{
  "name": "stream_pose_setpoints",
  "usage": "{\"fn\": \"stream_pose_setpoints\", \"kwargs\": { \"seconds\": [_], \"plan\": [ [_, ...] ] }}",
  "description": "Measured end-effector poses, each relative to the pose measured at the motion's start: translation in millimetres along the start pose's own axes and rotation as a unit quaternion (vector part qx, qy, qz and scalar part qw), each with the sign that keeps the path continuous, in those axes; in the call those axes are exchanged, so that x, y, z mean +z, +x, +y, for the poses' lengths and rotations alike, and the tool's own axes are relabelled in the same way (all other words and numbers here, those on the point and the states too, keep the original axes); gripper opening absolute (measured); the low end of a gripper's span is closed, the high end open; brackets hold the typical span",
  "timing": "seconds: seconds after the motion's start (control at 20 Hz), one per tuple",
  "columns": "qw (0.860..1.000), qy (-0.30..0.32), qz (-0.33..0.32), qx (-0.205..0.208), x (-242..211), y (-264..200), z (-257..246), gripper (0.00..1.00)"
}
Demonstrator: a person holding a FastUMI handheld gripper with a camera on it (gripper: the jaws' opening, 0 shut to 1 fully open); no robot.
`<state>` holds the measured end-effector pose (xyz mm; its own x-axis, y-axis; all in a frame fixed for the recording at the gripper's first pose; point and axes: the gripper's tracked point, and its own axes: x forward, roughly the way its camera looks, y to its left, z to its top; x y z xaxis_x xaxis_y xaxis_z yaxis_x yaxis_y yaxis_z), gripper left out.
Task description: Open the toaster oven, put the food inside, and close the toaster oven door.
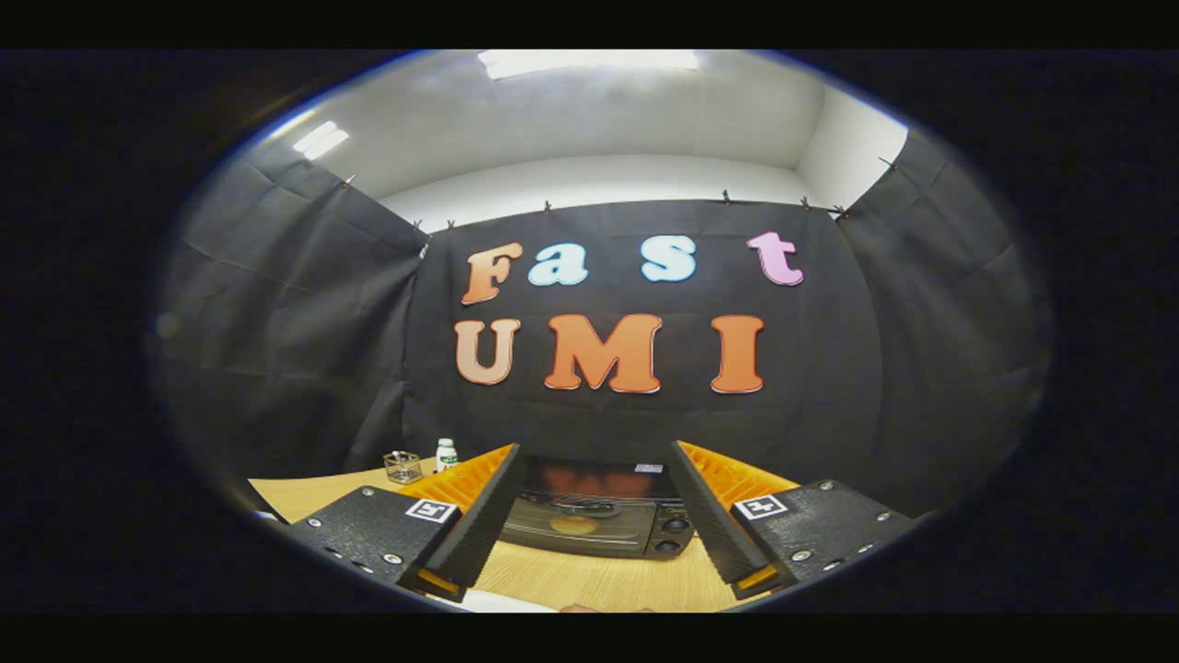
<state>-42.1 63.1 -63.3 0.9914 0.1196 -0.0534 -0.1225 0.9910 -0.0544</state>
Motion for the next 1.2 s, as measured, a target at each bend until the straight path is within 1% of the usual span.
{"fn": "stream_pose_setpoints", "kwargs": {
  "seconds": [0.4, 0.8, 1.0, 1.2],
  "plan": [
    [0.999, 0.018, -0.027, -0.008, 30.2, -26.3, -15.4, 0.95],
    [0.999, 0.031, -0.025, -0.005, 27.3, -30.9, -20.2, 0.95],
    [0.999, 0.021, -0.032, -0.017, 25.7, -32.0, -29.6, 0.95],
    [0.999, 0.025, -0.038, -0.015, 28.7, -30.7, -28.9, 0.95]
  ]
}}
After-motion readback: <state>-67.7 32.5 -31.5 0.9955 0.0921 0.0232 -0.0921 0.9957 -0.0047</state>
